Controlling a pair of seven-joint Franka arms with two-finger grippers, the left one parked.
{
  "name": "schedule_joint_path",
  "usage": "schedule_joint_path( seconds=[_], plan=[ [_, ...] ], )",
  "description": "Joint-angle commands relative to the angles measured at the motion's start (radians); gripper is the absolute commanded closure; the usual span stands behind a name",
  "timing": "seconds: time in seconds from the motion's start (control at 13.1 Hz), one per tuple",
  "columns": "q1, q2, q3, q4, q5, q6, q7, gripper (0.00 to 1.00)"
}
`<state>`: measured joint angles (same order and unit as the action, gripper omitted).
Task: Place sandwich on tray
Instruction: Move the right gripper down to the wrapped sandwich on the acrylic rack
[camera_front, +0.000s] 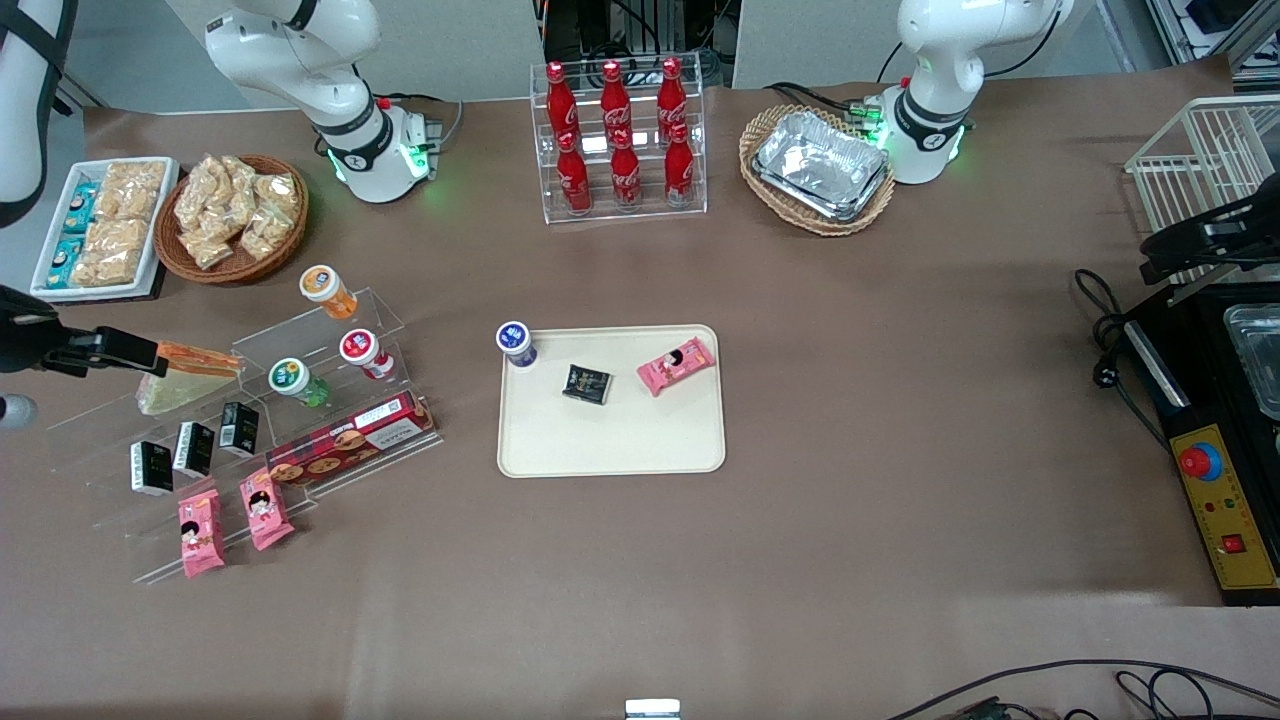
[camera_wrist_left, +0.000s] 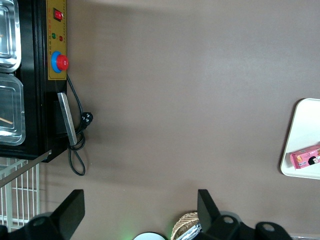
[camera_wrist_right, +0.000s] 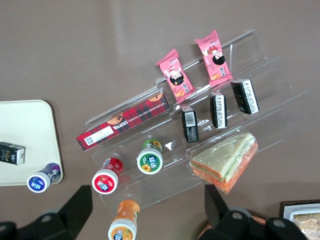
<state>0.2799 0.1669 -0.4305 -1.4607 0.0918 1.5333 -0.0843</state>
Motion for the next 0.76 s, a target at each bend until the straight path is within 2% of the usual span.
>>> schedule_joint_path(
  seconds=[0.0,0.69],
  plan=[
    [0.001,-0.020,0.001,0.010,-0.007,-0.001,-0.002,0.00],
    [-0.010,-0.064,-0.031,-0.006,-0.018,-0.035,0.005,0.00]
  ],
)
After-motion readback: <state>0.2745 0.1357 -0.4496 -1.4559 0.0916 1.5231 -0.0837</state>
